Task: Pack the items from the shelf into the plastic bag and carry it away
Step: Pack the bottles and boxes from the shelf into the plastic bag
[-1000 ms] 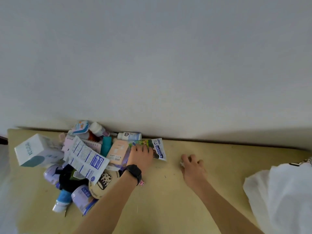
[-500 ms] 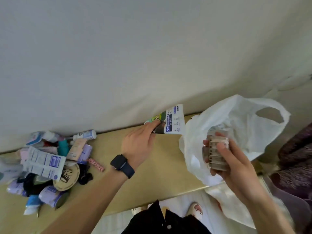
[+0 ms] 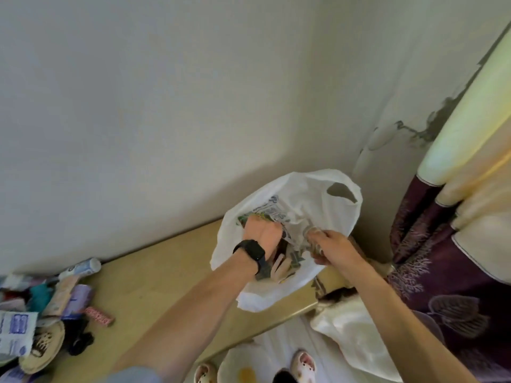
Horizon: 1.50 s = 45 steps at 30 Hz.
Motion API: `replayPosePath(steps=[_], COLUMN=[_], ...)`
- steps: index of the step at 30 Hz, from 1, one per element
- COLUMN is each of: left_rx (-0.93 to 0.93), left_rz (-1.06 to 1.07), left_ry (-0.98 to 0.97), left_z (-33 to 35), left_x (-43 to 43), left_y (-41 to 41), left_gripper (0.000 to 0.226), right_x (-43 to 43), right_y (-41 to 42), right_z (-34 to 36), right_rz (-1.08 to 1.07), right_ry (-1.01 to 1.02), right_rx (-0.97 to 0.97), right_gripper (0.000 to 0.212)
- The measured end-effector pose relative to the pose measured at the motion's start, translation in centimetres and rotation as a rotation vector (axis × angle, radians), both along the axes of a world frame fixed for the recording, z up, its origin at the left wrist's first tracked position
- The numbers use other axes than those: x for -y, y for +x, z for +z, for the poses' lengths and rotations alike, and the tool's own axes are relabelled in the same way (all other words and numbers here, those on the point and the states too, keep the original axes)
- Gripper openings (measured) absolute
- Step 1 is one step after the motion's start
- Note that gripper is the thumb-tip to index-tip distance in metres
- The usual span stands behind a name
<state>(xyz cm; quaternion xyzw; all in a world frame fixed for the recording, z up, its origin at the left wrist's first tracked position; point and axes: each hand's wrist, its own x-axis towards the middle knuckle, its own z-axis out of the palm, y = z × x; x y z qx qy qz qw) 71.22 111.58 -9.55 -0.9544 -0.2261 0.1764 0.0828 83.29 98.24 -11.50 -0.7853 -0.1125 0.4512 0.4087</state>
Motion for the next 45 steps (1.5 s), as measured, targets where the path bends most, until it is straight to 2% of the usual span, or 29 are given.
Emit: replayPosePath(steps=[2,4,7,10,12,15,18,21,26,31,33,36,40,42,45], left_rx=[-0.015,0.035,-0.017,-0.206,-0.297,-0.219,-0.155,-0.088,-0.060,0.016,-0.003,-0.148,-0.276,-0.281,-0.277], left_rz=[0.061,0.000,-0.165,-0.032,0.131,0.359,0.325,0.313,0.264,0.246,0.295,0.313,0.168,0.032,-0.049], left_ry=[0.023,0.000,-0.005,0.030,-0.038,-0.234,-0.186,-0.214,-0.239,-0.245,-0.274,-0.344,-0.346,-0.306,-0.317], left_z=[-2.0,-3.7,-5.9,-8.5,-9.8,-11.1,-12.0,-12.5,-12.8,-12.4,-12.1,-11.3,-10.4,-10.3,-9.8], left_x=[-0.9,-0.5,1.7,2.9,3.3,3.5,3.6,3.3,3.2,3.7,4.0,5.1,6.5,6.6,6.8], left_y=[0.3,0.1,0.1,0.9,1.6,2.1,1.7,0.7,-1.3,-2.8,-4.1,-6.4,-9.1,-10.0,-10.5], left_gripper=[0.037,0.049,0.052,0.060,0.064,0.062,0.046,0.034,0.044,0.050,0.063,0.079,0.072,0.054,0.040], right_x=[-0.7,-0.6,1.0,2.2,2.6,2.2,0.7,-1.4,-3.6,-2.9,-1.5,1.5,4.2,4.3,3.2], right_y=[0.7,1.0,1.2,1.5,1.6,1.9,2.0,2.4,3.7,4.3,4.6,5.2,6.1,6.3,6.4], right_z=[-0.7,-1.3,-2.6,-4.4,-5.2,-5.5,-5.5,-6.1,-6.7,-6.5,-6.6,-6.7,-7.0,-6.9,-6.2], right_rz=[0.079,0.198,0.491,0.771,0.867,0.808,0.739,0.756,0.919,0.990,0.991,0.957,0.896,0.846,0.797], right_ry=[-0.016,-0.031,-0.138,-0.318,-0.373,-0.388,-0.364,-0.318,-0.460,-0.523,-0.525,-0.575,-0.659,-0.642,-0.623], right_rx=[-0.004,0.050,0.250,0.529,0.594,0.636,0.795,0.932,0.928,1.028,1.027,0.969,0.923,0.895,0.859], right_gripper=[0.057,0.069,0.062,0.061,0.062,0.060,0.055,0.050,0.051,0.050,0.042,0.030,0.033,0.032,0.031])
